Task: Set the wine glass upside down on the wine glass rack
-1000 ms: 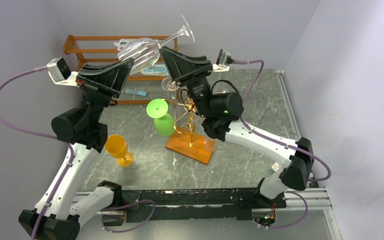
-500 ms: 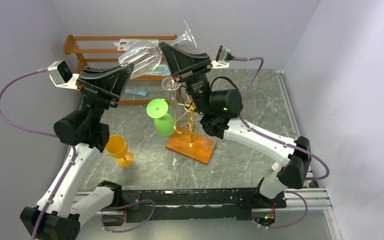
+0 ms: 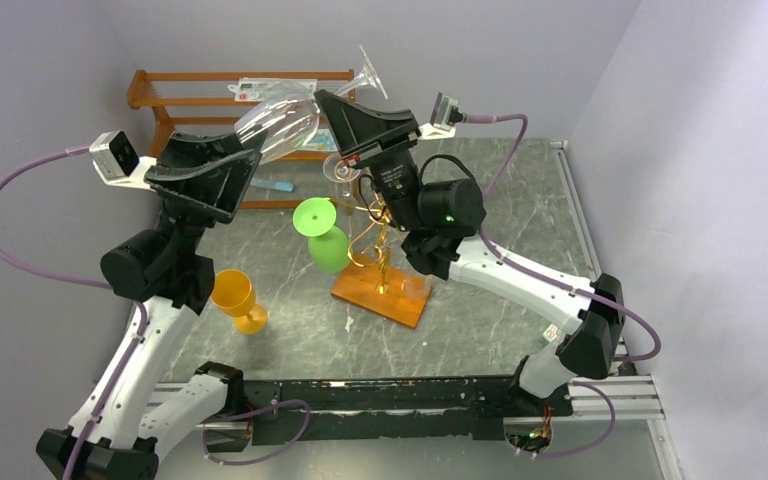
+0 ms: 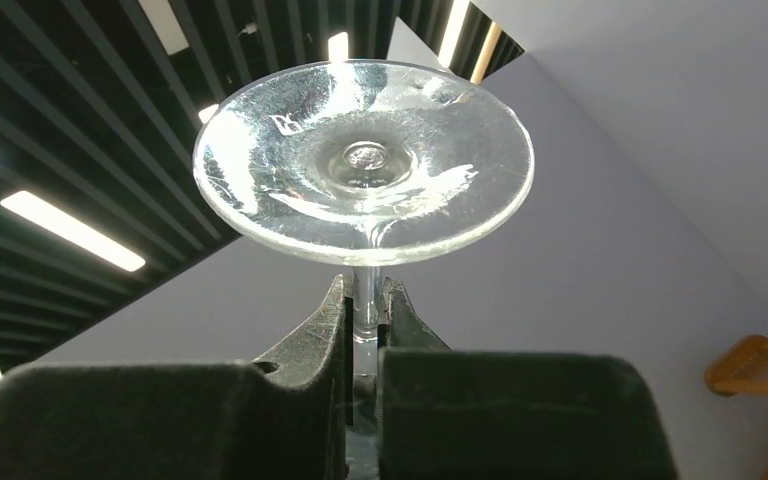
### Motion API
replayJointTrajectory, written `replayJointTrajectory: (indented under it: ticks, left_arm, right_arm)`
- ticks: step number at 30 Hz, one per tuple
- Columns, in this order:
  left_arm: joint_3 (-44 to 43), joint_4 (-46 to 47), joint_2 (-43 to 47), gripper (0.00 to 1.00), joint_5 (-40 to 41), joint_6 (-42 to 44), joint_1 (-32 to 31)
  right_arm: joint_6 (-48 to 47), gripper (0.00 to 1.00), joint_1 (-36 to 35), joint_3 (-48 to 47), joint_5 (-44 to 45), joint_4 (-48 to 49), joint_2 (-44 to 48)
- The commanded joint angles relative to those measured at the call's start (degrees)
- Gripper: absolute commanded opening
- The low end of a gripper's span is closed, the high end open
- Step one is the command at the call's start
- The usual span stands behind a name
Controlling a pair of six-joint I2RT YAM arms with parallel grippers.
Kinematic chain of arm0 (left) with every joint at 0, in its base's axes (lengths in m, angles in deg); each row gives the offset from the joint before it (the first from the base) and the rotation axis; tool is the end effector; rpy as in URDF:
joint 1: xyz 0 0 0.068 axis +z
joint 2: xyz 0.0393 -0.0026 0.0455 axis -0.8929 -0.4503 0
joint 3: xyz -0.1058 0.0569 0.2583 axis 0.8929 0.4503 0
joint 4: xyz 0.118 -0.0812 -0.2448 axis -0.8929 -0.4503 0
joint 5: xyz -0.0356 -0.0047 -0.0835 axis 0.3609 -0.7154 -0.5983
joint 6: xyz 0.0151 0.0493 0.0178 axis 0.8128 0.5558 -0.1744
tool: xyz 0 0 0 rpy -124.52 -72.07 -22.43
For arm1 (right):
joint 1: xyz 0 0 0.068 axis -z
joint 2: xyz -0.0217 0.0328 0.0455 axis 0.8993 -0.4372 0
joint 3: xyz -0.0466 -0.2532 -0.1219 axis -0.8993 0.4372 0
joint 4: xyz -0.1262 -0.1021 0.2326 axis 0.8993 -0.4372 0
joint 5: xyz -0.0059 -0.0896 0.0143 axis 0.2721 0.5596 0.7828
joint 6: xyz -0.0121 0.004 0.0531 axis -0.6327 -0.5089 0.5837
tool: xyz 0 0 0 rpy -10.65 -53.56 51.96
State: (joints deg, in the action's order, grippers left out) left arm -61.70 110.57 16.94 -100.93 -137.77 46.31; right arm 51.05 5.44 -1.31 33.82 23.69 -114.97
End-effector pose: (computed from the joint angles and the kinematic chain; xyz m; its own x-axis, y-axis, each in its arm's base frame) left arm 0.1536 -0.0621 0.5022 -0.1309 -0.8625 -0.4889 0.9482 0.0350 -0.3156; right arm 0.1918 0.2981 0.5170 -0.2223 0.9190 -0.3257 -0.8281 -0.0017 0.5605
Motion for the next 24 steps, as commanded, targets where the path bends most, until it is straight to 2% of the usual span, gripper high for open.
replayJointTrajectory:
  ticks: [1,8,14,19,24]
  left_arm:
    - [-0.22,-7.23,3.41,0.69,0.45,5.94,0.2]
    - [-6.71,-23.83,5.47,0.81,0.6,14.99,0.14]
    - [-7.92,-34.62,8.38,0.9,-1.62,20.04,0.14]
    - [-10.78,-43.18,9.06,0.92,-11.15,29.7,0.14]
    - [-13.53,-54.7,8.46,0.91,-12.75,36.56,0.14]
  right_arm:
    - [-2.35,0.0,-0.38,2.38,1.7,1.69,3.82]
    - [-7.17,0.0,-0.27,3.93,-3.0,-5.54,10.1]
    - [-11.25,0.0,-0.27,7.44,-0.01,-13.69,18.9]
    - [-16.85,0.0,-0.22,9.39,0.1,-23.33,25.7]
    - [-22.89,0.0,-0.2,9.95,-1.27,-37.09,31.8]
